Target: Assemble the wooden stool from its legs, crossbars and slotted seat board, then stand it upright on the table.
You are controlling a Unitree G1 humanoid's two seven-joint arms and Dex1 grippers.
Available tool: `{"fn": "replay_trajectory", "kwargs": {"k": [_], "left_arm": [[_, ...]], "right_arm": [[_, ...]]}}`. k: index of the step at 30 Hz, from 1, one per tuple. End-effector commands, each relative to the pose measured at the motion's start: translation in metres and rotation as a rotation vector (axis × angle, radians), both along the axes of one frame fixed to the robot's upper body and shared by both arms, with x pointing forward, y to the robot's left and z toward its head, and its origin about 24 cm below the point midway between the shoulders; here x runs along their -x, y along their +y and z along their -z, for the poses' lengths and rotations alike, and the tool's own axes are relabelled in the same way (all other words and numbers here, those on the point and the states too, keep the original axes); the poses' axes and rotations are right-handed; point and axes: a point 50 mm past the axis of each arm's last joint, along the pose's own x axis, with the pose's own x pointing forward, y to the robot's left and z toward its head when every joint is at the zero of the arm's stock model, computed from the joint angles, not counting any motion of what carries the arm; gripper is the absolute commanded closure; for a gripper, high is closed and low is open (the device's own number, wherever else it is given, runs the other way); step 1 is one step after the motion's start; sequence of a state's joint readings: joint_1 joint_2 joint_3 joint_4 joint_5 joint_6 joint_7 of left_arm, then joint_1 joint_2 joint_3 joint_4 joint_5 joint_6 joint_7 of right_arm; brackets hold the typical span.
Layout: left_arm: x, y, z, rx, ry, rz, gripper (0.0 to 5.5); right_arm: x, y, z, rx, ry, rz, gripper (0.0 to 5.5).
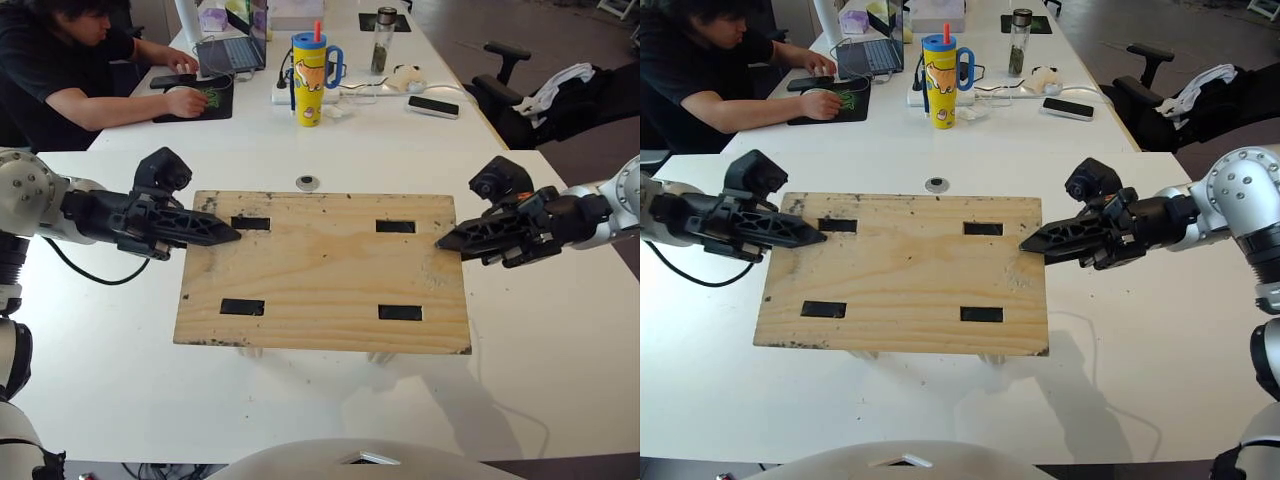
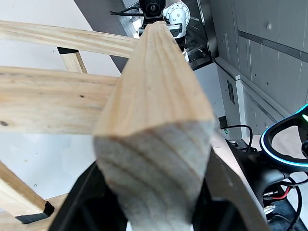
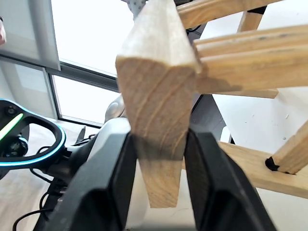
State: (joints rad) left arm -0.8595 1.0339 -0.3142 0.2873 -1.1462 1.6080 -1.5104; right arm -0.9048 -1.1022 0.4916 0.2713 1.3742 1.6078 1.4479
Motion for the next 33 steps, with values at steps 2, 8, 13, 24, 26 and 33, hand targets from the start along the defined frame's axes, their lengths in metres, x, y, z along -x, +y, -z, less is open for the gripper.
{"fn": "replay_trajectory", "kwargs": {"k": [2, 8, 13, 24, 26, 33], "left_arm": [[-0.011, 0.012, 0.008, 0.025, 0.051, -0.118, 3.42], [-0.020, 0.017, 0.003, 0.033, 0.047, -0.187, 2.46], [-0.014, 0.023, 0.011, 0.008, 0.059, -0.194, 1.72], [0.004, 0.062, 0.033, -0.090, -0.010, -0.328, 0.16], [0.010, 0.076, 0.045, -0.162, -0.048, -0.357, 0.12], [0.069, 0.123, 0.104, -0.650, -0.185, -0.074, 0.43]], "right_arm": [[-0.003, -0.011, 0.024, -0.005, 0.076, 0.091, 4.15], [-0.007, -0.020, 0.023, -0.019, 0.063, 0.146, 4.15], [-0.009, -0.019, 0.018, -0.063, 0.071, 0.134, 3.23], [0.014, -0.046, 0.032, 0.006, 0.058, 0.180, 1.69], [0.029, -0.061, 0.052, 0.109, 0.036, 0.202, 1.69], [0.090, -0.056, 0.090, 0.189, -0.103, -0.004, 1.99]]}}
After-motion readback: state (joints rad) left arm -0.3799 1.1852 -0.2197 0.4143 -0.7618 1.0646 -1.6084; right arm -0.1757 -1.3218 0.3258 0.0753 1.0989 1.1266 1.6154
